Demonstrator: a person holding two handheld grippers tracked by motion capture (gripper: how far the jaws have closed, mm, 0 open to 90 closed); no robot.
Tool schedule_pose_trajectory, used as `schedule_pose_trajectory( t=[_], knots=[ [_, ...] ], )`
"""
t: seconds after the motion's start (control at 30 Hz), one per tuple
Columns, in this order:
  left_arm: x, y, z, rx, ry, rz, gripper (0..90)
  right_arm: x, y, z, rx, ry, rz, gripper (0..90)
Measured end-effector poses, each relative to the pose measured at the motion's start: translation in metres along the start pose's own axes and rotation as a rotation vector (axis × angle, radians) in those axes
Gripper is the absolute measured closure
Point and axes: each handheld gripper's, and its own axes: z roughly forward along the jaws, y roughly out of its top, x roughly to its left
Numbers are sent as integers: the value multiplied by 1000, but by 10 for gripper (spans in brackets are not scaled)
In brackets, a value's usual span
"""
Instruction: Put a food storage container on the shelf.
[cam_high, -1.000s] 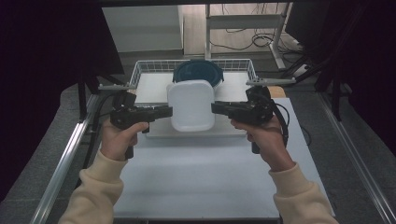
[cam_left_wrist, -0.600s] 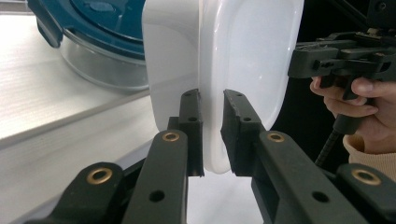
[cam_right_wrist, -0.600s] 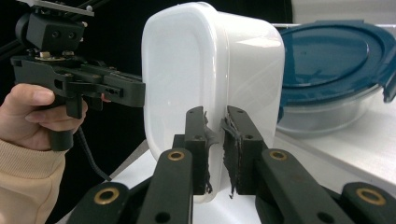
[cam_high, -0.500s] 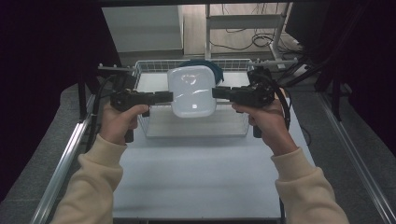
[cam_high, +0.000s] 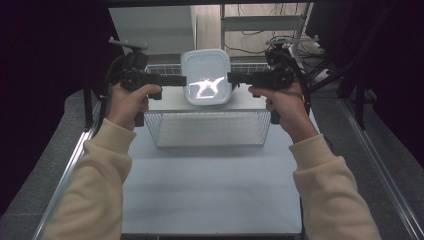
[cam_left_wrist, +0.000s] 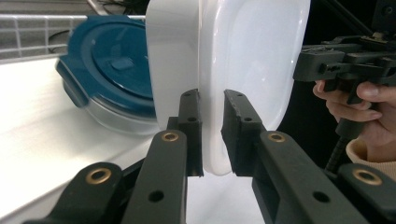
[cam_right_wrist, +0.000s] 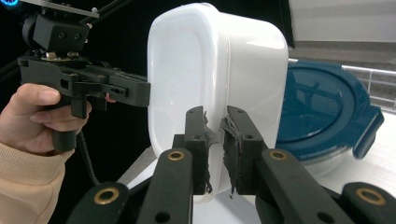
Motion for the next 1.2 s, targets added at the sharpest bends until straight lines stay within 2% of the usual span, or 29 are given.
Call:
schedule_pose_trajectory(
  t=[0.23,0.37,0.43,0.5,0.63,0.7,0.9,1.0,1.13,1.2],
  knots=[
    [8,20,8,13,-1,-21,783,-14,18,7,3,0,29,799],
    [15,27,17,37,2,-38,783,-24,23,11,18,-5,63,799],
    [20,30,22,46,0,-58,783,-32,25,15,33,-5,94,800],
    [29,34,26,35,-34,-107,783,-40,27,19,35,6,133,795],
    [41,44,31,46,-64,-162,784,-57,32,25,38,37,225,786],
    [44,47,35,43,-76,-183,774,-65,36,30,48,28,259,767],
    [65,53,47,15,-116,-287,738,-82,44,43,70,15,373,723],
    [71,53,51,4,-129,-318,731,-91,46,48,72,19,419,708],
    [77,52,56,7,-134,-339,706,-99,45,53,67,34,474,699],
    [80,51,57,-5,-155,-349,701,-103,44,54,71,42,490,692]
  ],
)
